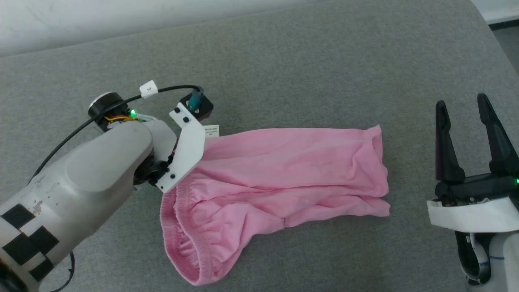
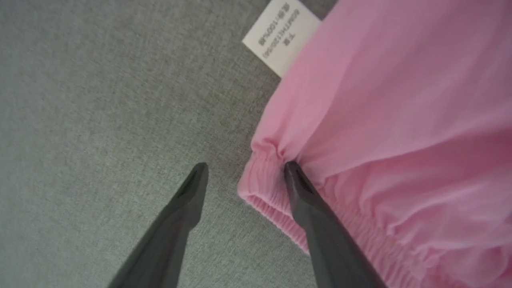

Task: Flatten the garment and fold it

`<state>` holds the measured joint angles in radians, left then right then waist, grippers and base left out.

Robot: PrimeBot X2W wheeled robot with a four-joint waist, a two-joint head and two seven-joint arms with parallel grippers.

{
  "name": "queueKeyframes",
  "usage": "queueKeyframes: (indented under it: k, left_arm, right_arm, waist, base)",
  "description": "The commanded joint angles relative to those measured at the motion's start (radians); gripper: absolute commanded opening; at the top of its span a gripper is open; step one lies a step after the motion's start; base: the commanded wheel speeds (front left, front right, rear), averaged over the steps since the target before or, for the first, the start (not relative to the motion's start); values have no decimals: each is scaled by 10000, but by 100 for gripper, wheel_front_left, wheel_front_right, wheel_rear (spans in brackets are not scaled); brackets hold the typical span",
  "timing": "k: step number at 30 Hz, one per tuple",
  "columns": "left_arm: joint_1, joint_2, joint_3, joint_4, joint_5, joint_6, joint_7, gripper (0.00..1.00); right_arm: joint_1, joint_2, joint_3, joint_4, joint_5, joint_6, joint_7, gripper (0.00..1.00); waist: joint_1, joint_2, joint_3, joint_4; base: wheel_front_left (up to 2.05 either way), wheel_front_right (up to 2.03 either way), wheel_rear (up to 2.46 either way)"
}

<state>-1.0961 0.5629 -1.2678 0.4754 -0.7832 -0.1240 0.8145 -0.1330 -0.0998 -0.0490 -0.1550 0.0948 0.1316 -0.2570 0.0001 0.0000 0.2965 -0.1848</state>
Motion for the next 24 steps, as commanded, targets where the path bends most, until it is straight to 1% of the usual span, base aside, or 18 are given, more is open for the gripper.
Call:
queueKeyframes:
  k: [1, 2, 3, 7, 12, 13, 14, 16, 18, 20, 22, 24]
  left_arm:
    - [382, 128, -115, -49, 71, -66, 254, 95]
    - [468, 164, -118, -127, 95, -66, 273, 38]
    - [517, 201, -119, -162, 49, -66, 218, 0]
    - [433, 333, -122, -302, -50, -67, -304, 0]
    - [270, 365, -123, -365, -168, -67, -1249, 0]
    - [270, 365, -123, -365, -168, -67, -1249, 0]
    - [254, 373, -123, -394, -180, -67, -1393, 0]
    - [238, 379, -124, -496, -189, -67, -1653, 0]
    - [232, 365, -124, -605, -228, -67, -1883, 0]
    - [232, 321, -124, -723, -236, -67, -2023, 0]
    - [234, 269, -124, -820, -170, -67, -2083, 0]
    - [203, 187, -124, -911, -113, -67, -2158, 0]
  right_arm:
    - [-246, -146, 79, 93, -83, -9, -47, 100]
    - [-350, -271, 104, 148, -110, -9, -47, 100]
    - [-456, -407, 101, 207, -135, -9, -47, 100]
    - [-999, -1115, 47, 165, -188, -9, -47, 100]
    - [-1956, -2512, 244, 535, -122, -9, 6, 100]
    - [-1956, -2512, 244, 535, -122, -9, 6, 100]
    - [-2189, -2852, 419, 688, 6, -9, 208, 100]
    - [-2644, -3558, 879, 980, 418, -9, 991, 100]
    - [-3125, -4338, 1693, 1281, 1014, -9, 2077, 100]
    - [-3680, -5149, 2783, 1568, 1773, -9, 3258, 100]
    - [-4277, -5896, 4105, 1856, 2789, -9, 4674, 100]
    - [-4998, -6497, 5354, 2081, 3805, -9, 5996, 100]
  waist:
    - [-1, 0, 137, -152]
    - [-1, 0, 128, -140]
    - [-1, 0, 104, -113]
    - [-1, 0, -104, 97]
    - [-1, 0, -393, 525]
    - [-1, 0, -393, 525]
    - [-1, 0, -433, 607]
    - [-1, 0, -488, 791]
    - [-1, 0, -496, 964]
    - [-1, 0, -467, 1142]
    - [-1, 0, -402, 1294]
    - [-1, 0, -292, 1446]
  base:
    - [0, 0, 0]
    - [0, 0, 0]
    - [0, 0, 0]
    - [0, 0, 0]
    - [0, 0, 0]
    - [0, 0, 0]
    - [0, 0, 0]
    - [0, 0, 0]
    - [0, 0, 0]
    - [0, 0, 0]
    - [0, 0, 0]
    - [0, 0, 0]
